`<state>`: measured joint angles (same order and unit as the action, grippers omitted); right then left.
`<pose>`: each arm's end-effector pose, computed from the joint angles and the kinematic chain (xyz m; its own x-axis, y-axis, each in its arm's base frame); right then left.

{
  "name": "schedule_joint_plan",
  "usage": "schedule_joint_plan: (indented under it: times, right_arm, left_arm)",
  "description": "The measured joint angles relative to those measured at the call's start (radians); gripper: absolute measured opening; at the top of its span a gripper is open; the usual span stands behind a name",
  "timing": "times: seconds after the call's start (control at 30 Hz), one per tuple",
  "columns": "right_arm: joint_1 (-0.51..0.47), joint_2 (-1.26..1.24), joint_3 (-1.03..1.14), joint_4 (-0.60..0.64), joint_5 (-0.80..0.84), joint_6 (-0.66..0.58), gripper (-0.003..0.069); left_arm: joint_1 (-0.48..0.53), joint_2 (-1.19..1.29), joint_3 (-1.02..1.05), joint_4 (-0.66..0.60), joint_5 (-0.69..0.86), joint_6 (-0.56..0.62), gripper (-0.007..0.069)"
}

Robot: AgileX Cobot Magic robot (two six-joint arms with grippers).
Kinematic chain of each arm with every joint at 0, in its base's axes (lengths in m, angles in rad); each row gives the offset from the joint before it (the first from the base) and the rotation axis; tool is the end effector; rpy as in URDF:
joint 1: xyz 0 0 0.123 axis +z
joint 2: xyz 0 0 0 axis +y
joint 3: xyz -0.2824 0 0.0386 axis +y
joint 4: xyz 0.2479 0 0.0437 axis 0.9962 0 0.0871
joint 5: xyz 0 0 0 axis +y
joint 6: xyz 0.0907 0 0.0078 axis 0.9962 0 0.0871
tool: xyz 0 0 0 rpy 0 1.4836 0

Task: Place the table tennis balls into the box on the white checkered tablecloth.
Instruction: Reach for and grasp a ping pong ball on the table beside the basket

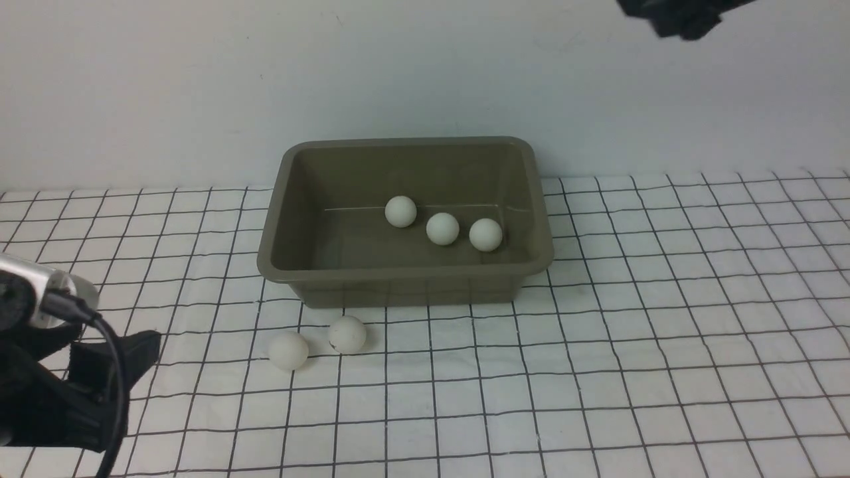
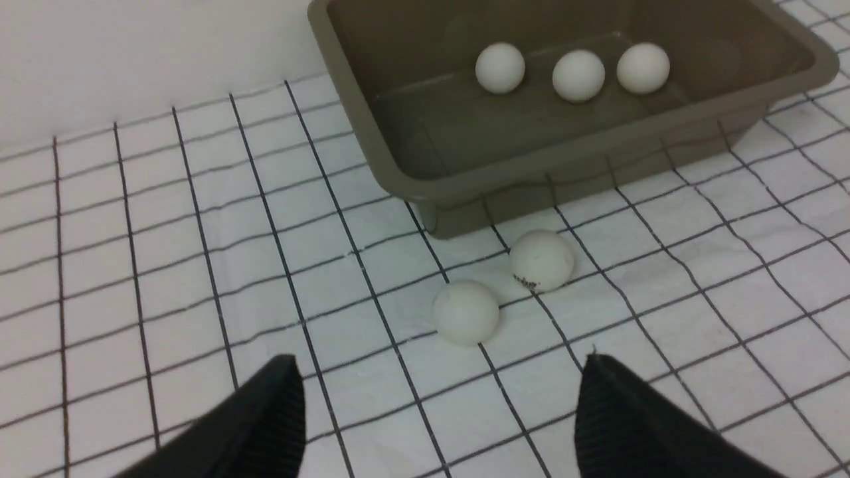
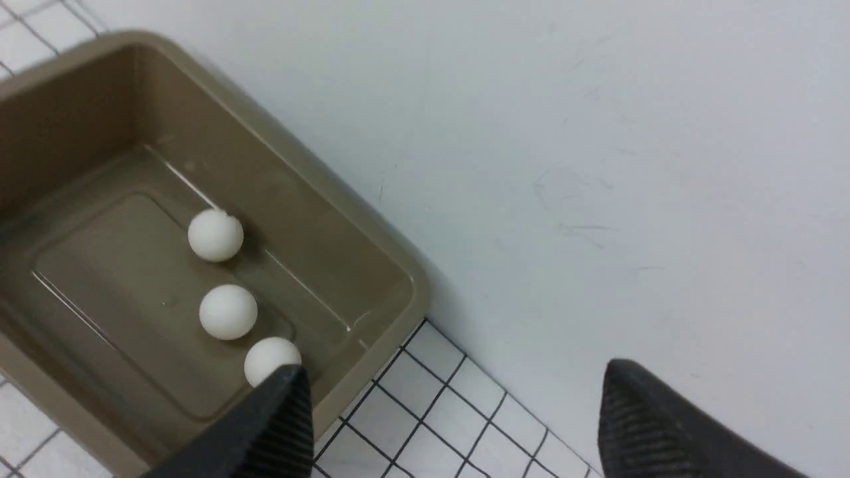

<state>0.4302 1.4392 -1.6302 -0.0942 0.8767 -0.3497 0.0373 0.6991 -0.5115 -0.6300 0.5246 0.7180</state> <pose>0.2857 0.1239 0.4469 -0.3240 -0.5861 -0.7426 -0.5351 0.7609 -0.3671 0.1359 -0.0219 0.2863 -0.4721 0.1300 -0.8719 0.2941 0.9556 -0.0167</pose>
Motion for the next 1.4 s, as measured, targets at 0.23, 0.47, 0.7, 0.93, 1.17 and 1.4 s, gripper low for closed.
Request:
schedule_joint_plan:
  times: [0.23, 0.47, 0.7, 0.93, 1.17, 1.4]
  right_arm:
    - [0.000, -0.249, 0.175, 0.067, 0.176, 0.013, 0.0517]
    - [0.000, -0.361, 0.398, 0.127, 0.180, 0.013, 0.0517]
    - [0.000, -0.389, 0.442, 0.159, 0.137, 0.012, 0.0517]
    - [0.000, -0.395, 0.443, 0.169, 0.132, -0.009, 0.0517]
    - [0.000, -0.395, 0.444, 0.175, 0.122, -0.013, 0.0517]
    - [0.000, -0.395, 0.444, 0.176, 0.106, -0.013, 0.0517]
  left_arm:
    - [0.000, 0.294, -0.039, -0.070, 0.004, 0.217, 0.0492]
    - [0.000, 0.560, -0.179, -0.099, 0.083, 0.326, 0.0492]
    - [0.000, 0.730, -0.313, -0.081, 0.171, 0.341, 0.0492]
    - [0.000, 0.849, -0.394, -0.077, 0.181, 0.383, 0.0492]
    - [0.000, 1.015, -0.435, -0.150, 0.180, 0.518, 0.0492]
    - [-0.041, 1.103, -0.439, -0.305, 0.124, 0.732, 0.0492]
